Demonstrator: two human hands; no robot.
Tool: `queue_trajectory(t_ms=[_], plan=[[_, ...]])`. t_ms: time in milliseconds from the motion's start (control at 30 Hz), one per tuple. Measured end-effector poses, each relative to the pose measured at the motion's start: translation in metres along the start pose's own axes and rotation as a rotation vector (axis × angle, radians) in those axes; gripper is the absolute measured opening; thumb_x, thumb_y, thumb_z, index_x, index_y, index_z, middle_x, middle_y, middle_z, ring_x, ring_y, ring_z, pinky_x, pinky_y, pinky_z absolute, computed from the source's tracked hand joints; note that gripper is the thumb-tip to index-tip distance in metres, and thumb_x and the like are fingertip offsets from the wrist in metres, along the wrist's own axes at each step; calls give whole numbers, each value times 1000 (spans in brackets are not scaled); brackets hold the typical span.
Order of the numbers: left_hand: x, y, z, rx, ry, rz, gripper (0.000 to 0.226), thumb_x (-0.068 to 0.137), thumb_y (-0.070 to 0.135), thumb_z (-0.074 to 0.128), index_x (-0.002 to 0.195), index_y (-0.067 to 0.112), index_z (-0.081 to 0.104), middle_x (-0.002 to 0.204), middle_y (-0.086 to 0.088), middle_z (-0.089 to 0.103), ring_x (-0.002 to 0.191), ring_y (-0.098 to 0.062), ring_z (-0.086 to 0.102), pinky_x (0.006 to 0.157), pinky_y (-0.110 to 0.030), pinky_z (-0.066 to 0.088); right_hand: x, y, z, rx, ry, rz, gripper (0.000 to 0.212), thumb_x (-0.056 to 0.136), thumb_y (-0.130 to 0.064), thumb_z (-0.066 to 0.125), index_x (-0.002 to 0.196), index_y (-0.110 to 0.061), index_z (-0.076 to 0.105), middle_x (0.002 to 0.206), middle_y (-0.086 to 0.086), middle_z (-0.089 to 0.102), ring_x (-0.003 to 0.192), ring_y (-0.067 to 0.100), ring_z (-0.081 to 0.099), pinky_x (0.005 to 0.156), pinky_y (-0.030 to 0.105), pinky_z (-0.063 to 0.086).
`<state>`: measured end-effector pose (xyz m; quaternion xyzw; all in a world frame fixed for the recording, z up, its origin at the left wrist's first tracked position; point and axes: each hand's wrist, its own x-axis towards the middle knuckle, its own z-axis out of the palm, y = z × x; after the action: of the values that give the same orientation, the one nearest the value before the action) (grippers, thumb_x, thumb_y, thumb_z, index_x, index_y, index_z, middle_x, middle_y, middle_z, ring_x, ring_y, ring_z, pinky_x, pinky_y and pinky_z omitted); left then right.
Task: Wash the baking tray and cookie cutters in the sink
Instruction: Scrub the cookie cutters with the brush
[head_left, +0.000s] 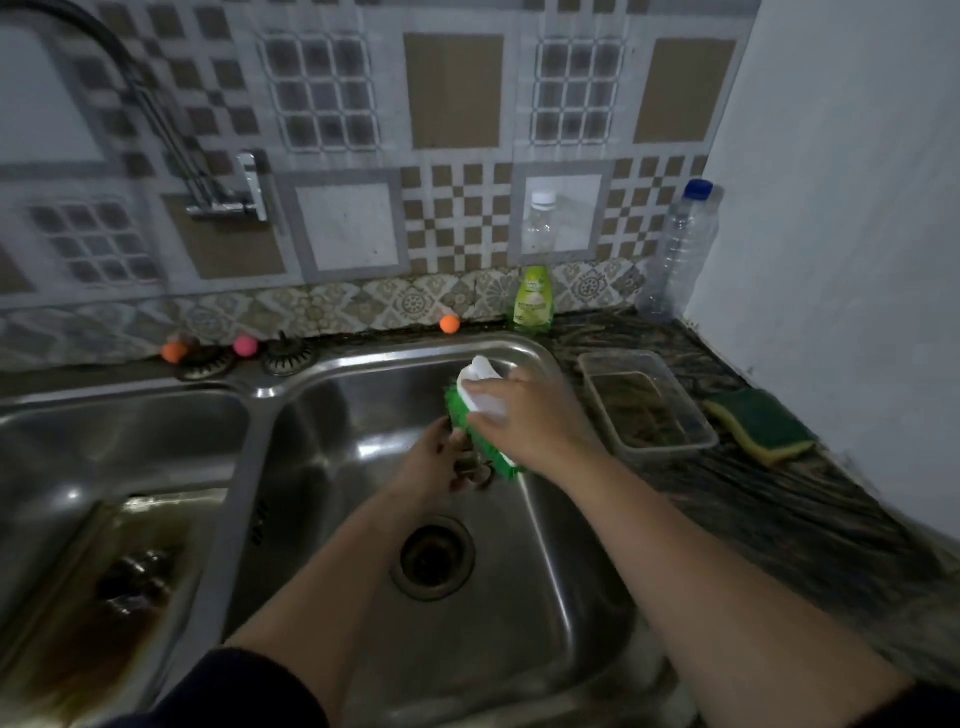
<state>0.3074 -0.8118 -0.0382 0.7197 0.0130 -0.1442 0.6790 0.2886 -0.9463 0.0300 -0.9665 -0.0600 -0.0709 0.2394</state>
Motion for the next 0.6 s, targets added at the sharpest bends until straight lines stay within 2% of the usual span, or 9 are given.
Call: queue_trajectory(t_ms=[100, 200, 300, 367, 433, 500, 600], plan=[[-14, 4, -12, -23, 35, -21, 22, 104, 16, 32, 118, 12, 49, 82, 1, 57, 62, -11, 55, 42, -15, 45, 7, -21, 16, 74, -5, 36, 43, 87, -45, 56, 130, -44, 54, 117, 3, 48, 104, 24, 56, 86, 34, 47], [-19, 13, -38, -189, 125, -75, 28, 102, 11, 34, 93, 15, 59, 73, -6, 59, 55, -15, 53, 45, -21, 42, 0, -44, 32, 91, -55, -23, 43, 87, -46, 57, 130, -46, 53, 109, -1, 46, 97, 22, 58, 83, 33, 48], [-23, 15, -65, -343, 142, -93, 35, 98, 2, 31, 98, 20, 62, 71, -5, 64, 56, -15, 58, 47, -22, 45, -13, -56, 42, 200, -55, -30, 41, 85, -43, 63, 126, -43, 58, 105, -4, 49, 97, 15, 58, 79, 23, 41], [-24, 13, -82, -493, 163, -101, 40, 101, 4, 24, 99, 21, 61, 72, -2, 64, 55, -12, 59, 46, -20, 44, -12, -56, 41, 307, -41, 30, 40, 85, -41, 65, 124, -41, 61, 110, -1, 54, 104, 16, 58, 86, 26, 44], [-26, 12, -97, -568, 196, -153, 37, 104, 16, 26, 97, 24, 61, 80, -2, 62, 63, -13, 57, 52, -22, 42, -10, -58, 40, 320, -25, 72, 40, 85, -41, 65, 124, -41, 60, 113, 1, 53, 106, 18, 58, 90, 29, 45], [-30, 15, -103, -621, 117, -223, 30, 102, 34, 35, 104, 23, 62, 94, -5, 64, 80, -18, 59, 62, -28, 43, -9, -67, 44, 260, -70, 60, 40, 85, -43, 65, 125, -43, 59, 114, -1, 53, 105, 17, 58, 83, 26, 42], [-32, 19, -100, -431, 16, -248, 43, 98, 48, 40, 112, 15, 64, 107, -9, 68, 98, -22, 62, 83, -35, 49, -11, -84, 58, 258, -120, 71, 40, 86, -44, 63, 126, -46, 57, 115, -3, 52, 104, 15, 56, 79, 25, 40]])
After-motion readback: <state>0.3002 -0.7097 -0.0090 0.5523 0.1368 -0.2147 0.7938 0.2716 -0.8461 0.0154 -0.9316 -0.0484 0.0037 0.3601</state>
